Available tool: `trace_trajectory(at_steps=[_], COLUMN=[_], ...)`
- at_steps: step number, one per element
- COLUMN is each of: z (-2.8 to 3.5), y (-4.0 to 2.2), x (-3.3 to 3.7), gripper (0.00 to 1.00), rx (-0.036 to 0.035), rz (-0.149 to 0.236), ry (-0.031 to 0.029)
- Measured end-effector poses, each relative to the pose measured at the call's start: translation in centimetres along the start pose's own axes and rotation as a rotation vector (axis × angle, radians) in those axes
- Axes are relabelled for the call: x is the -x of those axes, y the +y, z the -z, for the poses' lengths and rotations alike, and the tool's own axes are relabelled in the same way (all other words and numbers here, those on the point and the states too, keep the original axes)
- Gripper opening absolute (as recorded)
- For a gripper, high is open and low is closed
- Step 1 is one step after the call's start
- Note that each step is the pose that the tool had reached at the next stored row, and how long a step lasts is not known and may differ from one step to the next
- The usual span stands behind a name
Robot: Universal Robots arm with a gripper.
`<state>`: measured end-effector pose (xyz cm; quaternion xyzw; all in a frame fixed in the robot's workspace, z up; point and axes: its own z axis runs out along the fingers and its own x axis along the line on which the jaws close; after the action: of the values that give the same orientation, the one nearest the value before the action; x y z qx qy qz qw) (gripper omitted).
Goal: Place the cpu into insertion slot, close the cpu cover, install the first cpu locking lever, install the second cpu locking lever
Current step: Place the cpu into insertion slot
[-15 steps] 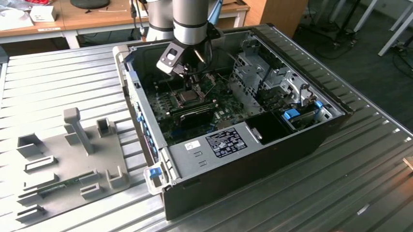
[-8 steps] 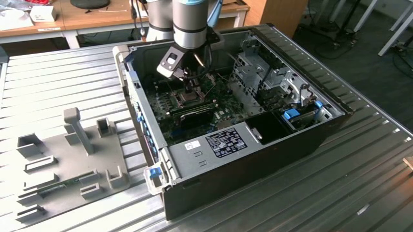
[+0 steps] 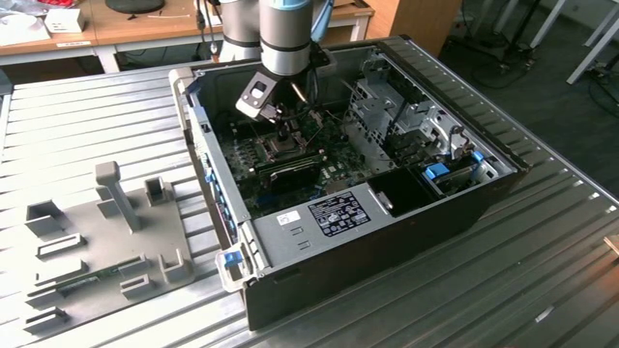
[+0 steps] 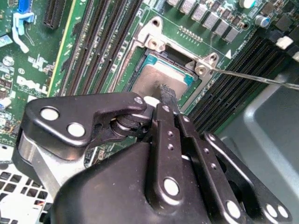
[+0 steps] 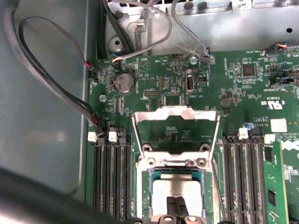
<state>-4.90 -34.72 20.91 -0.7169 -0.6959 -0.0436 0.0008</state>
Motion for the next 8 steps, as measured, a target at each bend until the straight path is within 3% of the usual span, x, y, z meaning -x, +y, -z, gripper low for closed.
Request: trace_trajectory(at_steps=[8], z=[-0.51], y=[0.13], x=[0.03], gripper=[0.11], rx=[-0.0011], rz=[0.0], ry=[-0.0001])
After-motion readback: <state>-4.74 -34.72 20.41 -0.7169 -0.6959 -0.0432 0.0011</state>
